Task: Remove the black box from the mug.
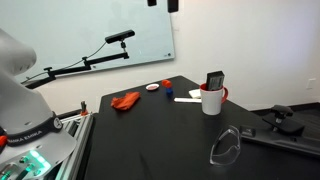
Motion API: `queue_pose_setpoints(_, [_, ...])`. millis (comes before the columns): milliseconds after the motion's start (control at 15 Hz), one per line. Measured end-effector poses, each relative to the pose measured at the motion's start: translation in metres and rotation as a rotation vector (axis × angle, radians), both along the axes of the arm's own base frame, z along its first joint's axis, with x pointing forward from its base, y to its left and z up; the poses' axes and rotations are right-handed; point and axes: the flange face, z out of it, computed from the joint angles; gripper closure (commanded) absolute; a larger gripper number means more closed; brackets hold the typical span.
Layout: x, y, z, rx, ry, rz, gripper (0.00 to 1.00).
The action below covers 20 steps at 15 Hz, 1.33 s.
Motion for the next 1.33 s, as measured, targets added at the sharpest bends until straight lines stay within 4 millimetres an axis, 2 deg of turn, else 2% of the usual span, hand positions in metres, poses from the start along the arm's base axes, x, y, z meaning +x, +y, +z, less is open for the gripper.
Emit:
queue_pose_setpoints(200, [0.033, -0.002, -0.036, -0.052, -0.013, 0.004, 0.00])
queue_pose_setpoints(400, [0.055, -0.004, -0.062, -0.086, -0.014, 0.013, 0.00])
queue_pose_setpoints(733, [0.077, 0.003, -0.087, -0.117, -0.027, 0.044, 0.00])
queue_pose_setpoints(1067, [0.107, 0.004, -0.101, -0.139, -0.071, -0.068, 0.00])
queue_pose_setpoints(1333, [0.122, 0.015, -0.117, -0.144, -0.049, -0.144, 0.00])
